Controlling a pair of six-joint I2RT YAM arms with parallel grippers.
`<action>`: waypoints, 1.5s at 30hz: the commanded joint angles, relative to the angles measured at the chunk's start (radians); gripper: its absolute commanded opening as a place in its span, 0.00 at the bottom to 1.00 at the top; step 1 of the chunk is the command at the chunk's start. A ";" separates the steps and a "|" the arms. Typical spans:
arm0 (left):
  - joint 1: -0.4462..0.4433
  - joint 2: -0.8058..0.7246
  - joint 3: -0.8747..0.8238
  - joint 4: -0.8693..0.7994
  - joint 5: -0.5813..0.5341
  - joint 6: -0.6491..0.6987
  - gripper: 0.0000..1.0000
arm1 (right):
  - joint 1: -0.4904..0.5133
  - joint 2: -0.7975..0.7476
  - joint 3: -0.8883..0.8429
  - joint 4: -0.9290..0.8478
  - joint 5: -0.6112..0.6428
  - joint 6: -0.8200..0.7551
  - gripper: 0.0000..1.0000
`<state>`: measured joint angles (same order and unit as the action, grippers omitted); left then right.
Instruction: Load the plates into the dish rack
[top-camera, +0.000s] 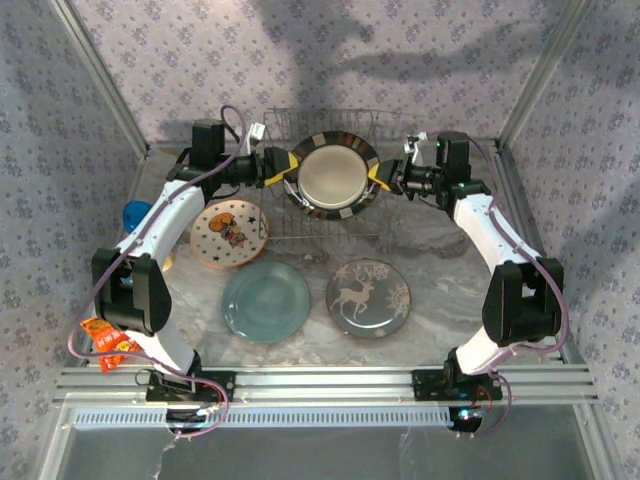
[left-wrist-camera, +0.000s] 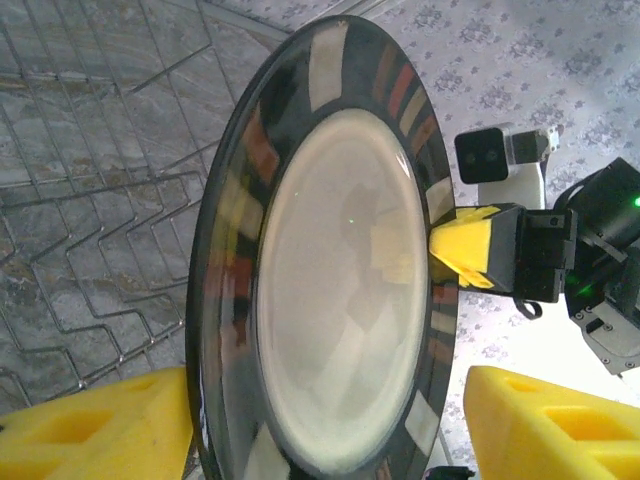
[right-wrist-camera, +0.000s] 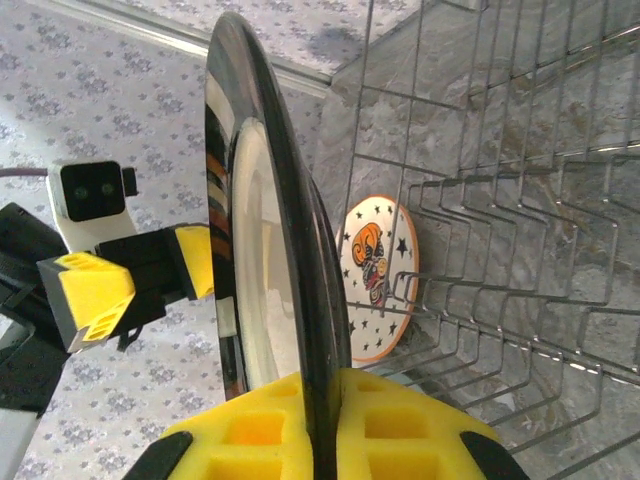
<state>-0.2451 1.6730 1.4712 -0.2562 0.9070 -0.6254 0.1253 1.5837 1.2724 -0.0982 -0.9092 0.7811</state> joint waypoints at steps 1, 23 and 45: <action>-0.006 -0.024 0.024 -0.034 -0.011 0.048 0.77 | -0.018 -0.071 0.015 0.054 -0.006 0.018 0.00; -0.014 -0.138 0.073 -0.295 -0.392 0.262 0.99 | -0.029 -0.227 0.129 -0.254 0.309 -0.107 0.00; -0.007 -0.236 -0.068 -0.272 -0.650 0.371 0.99 | 0.406 -0.130 0.494 -0.720 1.385 -0.276 0.00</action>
<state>-0.2554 1.4624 1.4094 -0.5465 0.2718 -0.2771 0.4843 1.4322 1.6581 -0.8520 0.2329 0.5381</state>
